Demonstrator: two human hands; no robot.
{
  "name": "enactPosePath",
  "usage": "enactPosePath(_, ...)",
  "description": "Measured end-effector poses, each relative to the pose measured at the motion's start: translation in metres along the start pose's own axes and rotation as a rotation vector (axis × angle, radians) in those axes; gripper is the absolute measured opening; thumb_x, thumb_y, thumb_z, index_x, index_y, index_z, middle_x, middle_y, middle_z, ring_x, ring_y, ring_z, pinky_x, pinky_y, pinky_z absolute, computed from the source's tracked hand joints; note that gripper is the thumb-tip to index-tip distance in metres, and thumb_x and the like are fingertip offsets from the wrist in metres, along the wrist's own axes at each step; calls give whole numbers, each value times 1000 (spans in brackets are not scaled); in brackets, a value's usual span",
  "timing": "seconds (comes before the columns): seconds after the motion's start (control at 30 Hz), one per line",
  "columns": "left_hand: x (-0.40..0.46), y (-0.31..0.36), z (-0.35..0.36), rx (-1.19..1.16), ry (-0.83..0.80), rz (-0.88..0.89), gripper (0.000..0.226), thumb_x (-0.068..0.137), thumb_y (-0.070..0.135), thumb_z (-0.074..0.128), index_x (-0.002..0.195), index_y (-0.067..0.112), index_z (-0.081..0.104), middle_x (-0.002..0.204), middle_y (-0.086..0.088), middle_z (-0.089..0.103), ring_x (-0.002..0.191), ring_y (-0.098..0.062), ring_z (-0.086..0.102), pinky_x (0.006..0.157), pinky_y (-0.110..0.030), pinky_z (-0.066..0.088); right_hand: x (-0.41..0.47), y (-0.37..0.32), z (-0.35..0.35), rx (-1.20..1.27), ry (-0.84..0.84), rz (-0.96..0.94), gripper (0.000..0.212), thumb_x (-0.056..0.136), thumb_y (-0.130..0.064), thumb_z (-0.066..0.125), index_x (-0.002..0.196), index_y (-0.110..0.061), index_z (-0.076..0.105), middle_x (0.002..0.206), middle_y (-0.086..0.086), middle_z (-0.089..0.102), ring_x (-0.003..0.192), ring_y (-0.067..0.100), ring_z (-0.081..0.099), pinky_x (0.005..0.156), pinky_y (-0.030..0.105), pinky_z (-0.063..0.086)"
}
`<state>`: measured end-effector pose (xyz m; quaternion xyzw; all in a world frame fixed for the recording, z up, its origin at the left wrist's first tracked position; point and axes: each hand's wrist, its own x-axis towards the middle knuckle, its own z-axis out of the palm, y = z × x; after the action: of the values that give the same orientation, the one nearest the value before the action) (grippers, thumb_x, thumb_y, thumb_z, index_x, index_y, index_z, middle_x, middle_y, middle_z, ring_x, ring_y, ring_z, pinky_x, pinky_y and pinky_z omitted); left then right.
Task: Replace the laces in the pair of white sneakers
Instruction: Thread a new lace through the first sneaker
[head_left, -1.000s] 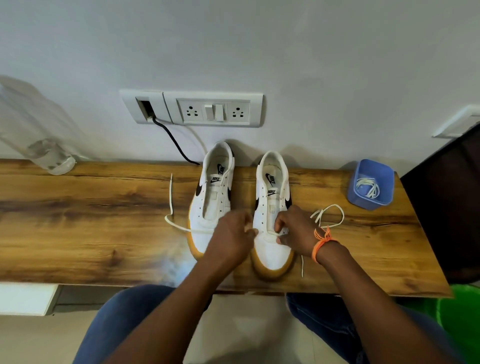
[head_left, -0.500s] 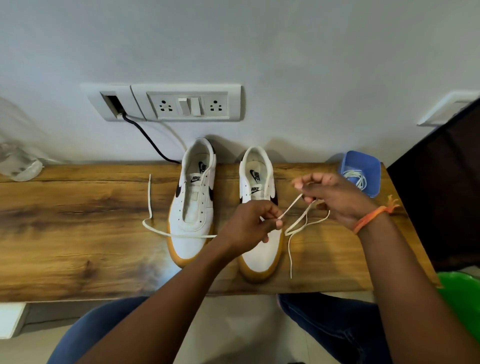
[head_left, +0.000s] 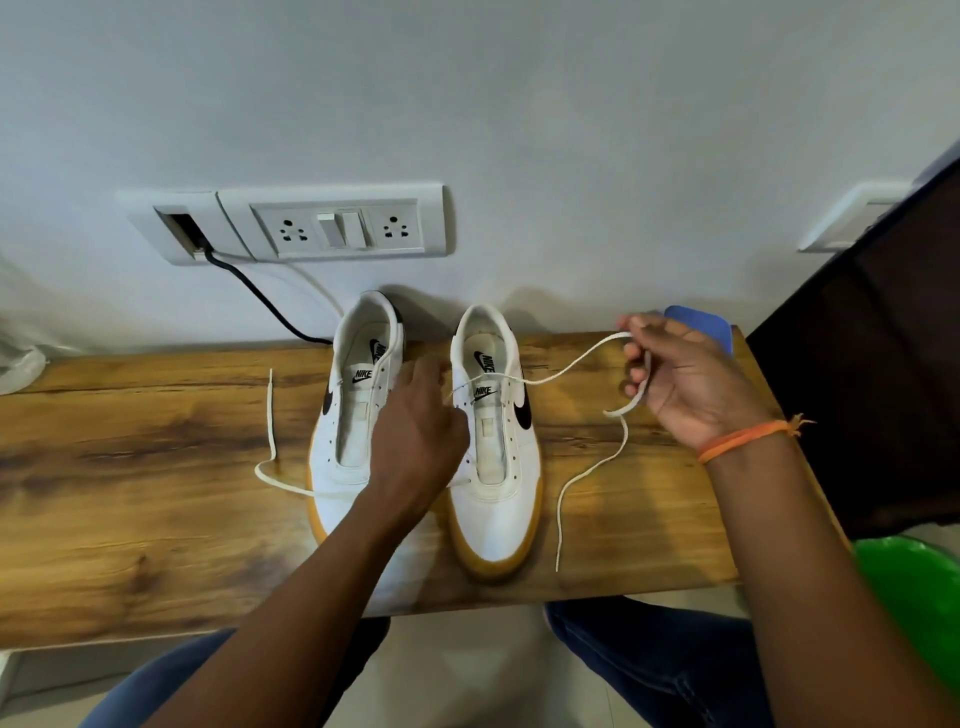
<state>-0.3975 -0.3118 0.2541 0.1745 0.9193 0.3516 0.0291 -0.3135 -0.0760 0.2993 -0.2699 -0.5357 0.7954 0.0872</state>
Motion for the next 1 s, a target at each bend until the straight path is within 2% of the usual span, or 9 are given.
enactPosePath(0.1,-3,9,-2,-146,-61,200,64,80,10,68,139,17,44,129,11,47,102,4,44,80,-9,37,-9,6,24,-201,-190,27,19,78,-20,66,94,-10,70,66,1,60,50,8,41,47,22,30)
enactPosePath(0.17,-5,14,-2,-254,-171,261,66,81,11,69,142,18,43,136,8,53,93,-5,59,79,-19,48,-15,11,38,-301,-312,33,18,81,-17,65,96,-7,68,64,0,62,49,5,45,47,19,30)
enactPosePath(0.23,-5,21,-8,-410,-315,226,46,87,9,70,130,17,56,120,5,65,61,-12,66,57,-24,52,-18,17,48,-316,-412,59,15,84,-17,65,96,-8,69,65,3,61,52,7,46,48,19,32)
enactPosePath(0.33,-2,23,-16,-484,-379,213,7,92,8,67,98,10,70,77,-2,70,53,-17,68,48,-29,54,-16,21,51,-312,-462,80,16,83,-20,67,95,-10,70,67,6,60,53,10,43,49,20,35)
enactPosePath(0.47,13,10,-37,-345,-150,234,16,91,2,64,98,11,76,68,4,69,55,-10,67,57,-34,59,-11,20,43,-333,-362,68,19,80,-22,68,95,-12,71,67,3,62,49,8,40,45,18,32)
enactPosePath(0.63,38,-21,-82,-358,350,-151,24,89,8,60,105,16,76,63,3,69,50,-11,67,59,-27,59,-1,19,29,-336,-222,9,26,78,-22,68,99,-7,71,68,5,63,49,10,41,44,20,33)
enactPosePath(0.8,49,-53,-98,-368,546,-324,26,84,7,57,98,15,77,71,0,72,48,-11,67,65,-36,61,0,23,22,-491,-102,65,15,89,-14,67,99,-4,71,71,7,65,49,9,43,43,20,33)
enactPosePath(0.9,52,-59,-107,-351,669,-322,29,83,15,56,104,15,76,92,-3,75,76,-19,72,82,-31,58,1,26,23,-585,-37,68,8,90,-13,67,93,-8,73,69,5,67,49,8,43,42,20,33)
enactPosePath(1.0,48,-44,-101,-158,542,-251,40,85,8,56,123,11,65,121,-5,66,110,-17,60,90,-10,34,0,29,30,-622,-68,73,8,90,-14,68,93,-9,73,69,3,69,50,9,42,45,23,33)
